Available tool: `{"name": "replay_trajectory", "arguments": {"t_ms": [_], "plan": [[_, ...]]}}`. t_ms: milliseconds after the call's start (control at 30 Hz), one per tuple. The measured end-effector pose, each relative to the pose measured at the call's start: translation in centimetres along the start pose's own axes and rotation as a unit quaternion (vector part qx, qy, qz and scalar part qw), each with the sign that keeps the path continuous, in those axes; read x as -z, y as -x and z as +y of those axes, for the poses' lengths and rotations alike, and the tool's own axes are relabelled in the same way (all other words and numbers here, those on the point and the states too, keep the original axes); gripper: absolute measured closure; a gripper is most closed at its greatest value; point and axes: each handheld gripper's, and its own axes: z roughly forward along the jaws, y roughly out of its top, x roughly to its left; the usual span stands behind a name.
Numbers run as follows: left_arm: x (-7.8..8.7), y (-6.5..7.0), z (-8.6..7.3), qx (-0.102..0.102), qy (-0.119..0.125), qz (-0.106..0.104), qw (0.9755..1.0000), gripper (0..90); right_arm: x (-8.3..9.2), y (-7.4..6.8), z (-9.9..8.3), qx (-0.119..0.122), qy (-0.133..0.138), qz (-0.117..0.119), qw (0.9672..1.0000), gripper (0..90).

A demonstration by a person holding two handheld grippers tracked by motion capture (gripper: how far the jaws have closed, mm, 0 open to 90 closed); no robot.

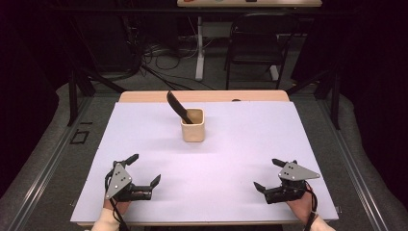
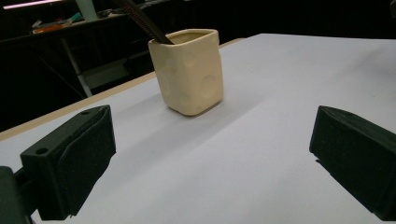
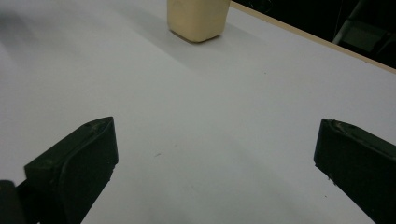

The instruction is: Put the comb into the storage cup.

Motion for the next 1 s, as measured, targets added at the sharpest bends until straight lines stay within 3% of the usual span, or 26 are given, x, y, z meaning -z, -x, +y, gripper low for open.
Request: {"name": "replay_trajectory", "arguments": {"t_ms": [433,1000], "plan": [[0.1,0.1,0.0,0.003,-0.001,0.001,1.0000,0.1,1.4,-0.2,-0.2,0.008,0.013,-0.019,0.9997,0.0],[0.8,0.1,-0.1,0.014,-0.005,0.008,0.9999,0.1,1.7,-0.3,-0.1,0.013,0.015,-0.020,0.9996,0.0]]}}
